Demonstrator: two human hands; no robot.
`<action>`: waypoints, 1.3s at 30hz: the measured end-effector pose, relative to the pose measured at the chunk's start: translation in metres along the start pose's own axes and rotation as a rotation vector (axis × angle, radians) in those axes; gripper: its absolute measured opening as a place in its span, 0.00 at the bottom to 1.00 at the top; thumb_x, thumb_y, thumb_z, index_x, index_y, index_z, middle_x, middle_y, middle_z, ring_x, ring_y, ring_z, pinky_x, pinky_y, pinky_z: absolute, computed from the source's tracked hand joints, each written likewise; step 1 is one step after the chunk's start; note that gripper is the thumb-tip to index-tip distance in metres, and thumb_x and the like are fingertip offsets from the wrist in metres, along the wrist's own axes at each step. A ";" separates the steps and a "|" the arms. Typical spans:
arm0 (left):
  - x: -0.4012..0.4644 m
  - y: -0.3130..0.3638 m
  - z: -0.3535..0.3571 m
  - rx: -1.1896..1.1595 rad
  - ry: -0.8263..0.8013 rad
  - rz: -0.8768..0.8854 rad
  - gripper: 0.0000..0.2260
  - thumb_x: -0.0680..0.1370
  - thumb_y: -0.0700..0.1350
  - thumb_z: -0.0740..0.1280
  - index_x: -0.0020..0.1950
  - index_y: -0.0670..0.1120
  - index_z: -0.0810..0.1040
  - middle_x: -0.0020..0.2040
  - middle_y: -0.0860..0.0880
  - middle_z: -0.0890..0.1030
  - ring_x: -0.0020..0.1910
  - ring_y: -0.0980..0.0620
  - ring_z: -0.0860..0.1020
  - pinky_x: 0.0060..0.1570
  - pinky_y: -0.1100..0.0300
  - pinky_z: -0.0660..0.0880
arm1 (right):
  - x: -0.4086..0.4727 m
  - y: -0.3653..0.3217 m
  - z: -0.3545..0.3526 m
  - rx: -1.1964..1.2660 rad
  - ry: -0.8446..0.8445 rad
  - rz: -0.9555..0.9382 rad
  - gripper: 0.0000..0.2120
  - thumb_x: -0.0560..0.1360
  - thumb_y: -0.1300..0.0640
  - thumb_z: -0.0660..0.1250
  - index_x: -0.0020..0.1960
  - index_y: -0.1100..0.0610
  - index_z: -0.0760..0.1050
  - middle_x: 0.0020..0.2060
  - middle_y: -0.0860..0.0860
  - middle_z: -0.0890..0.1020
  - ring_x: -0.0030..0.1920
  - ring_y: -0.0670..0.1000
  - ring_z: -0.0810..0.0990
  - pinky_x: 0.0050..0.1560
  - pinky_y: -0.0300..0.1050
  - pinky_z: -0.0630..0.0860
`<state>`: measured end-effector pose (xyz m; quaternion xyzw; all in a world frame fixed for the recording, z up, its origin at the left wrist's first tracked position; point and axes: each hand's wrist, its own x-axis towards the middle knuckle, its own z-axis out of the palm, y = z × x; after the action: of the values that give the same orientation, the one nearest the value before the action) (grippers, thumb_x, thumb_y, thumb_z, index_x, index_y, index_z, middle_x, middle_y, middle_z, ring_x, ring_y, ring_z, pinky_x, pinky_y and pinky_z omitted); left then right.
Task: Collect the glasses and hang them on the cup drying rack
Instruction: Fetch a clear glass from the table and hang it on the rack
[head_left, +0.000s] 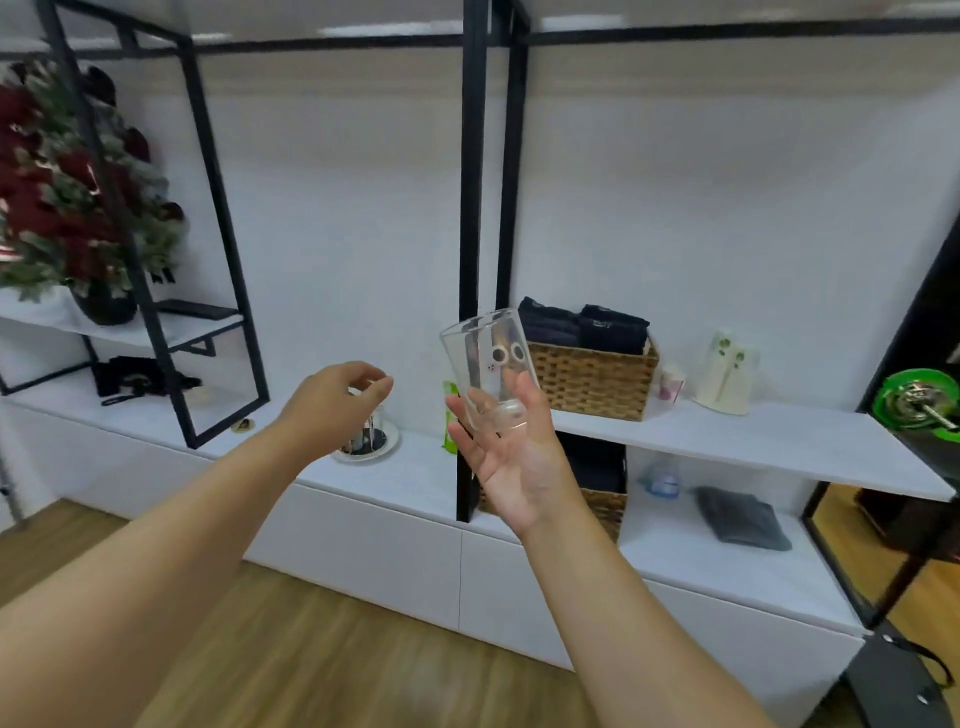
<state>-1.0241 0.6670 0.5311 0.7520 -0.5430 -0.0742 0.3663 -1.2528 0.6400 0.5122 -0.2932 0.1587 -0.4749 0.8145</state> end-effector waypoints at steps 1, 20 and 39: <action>0.019 -0.007 0.003 0.001 0.007 -0.006 0.14 0.82 0.57 0.64 0.62 0.52 0.81 0.56 0.54 0.83 0.53 0.53 0.80 0.45 0.60 0.72 | 0.023 0.000 -0.002 0.002 0.000 0.002 0.29 0.74 0.43 0.74 0.71 0.54 0.75 0.67 0.62 0.80 0.60 0.61 0.86 0.48 0.49 0.85; 0.270 -0.177 0.031 0.083 0.128 -0.265 0.18 0.82 0.59 0.62 0.68 0.53 0.77 0.60 0.56 0.80 0.57 0.55 0.78 0.58 0.53 0.76 | 0.414 0.084 -0.012 -0.196 -0.275 0.192 0.34 0.68 0.61 0.81 0.68 0.54 0.70 0.64 0.60 0.77 0.64 0.65 0.83 0.62 0.57 0.81; 0.550 -0.464 0.129 -0.027 -0.169 -0.055 0.17 0.81 0.54 0.66 0.70 0.54 0.76 0.67 0.53 0.77 0.59 0.55 0.76 0.44 0.64 0.71 | 0.661 0.251 -0.015 -0.451 0.104 0.038 0.33 0.72 0.69 0.76 0.71 0.53 0.68 0.65 0.58 0.78 0.64 0.57 0.84 0.58 0.53 0.82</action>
<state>-0.5173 0.1933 0.3024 0.7526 -0.5501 -0.1547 0.3272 -0.7608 0.1570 0.3565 -0.4399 0.3081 -0.4263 0.7279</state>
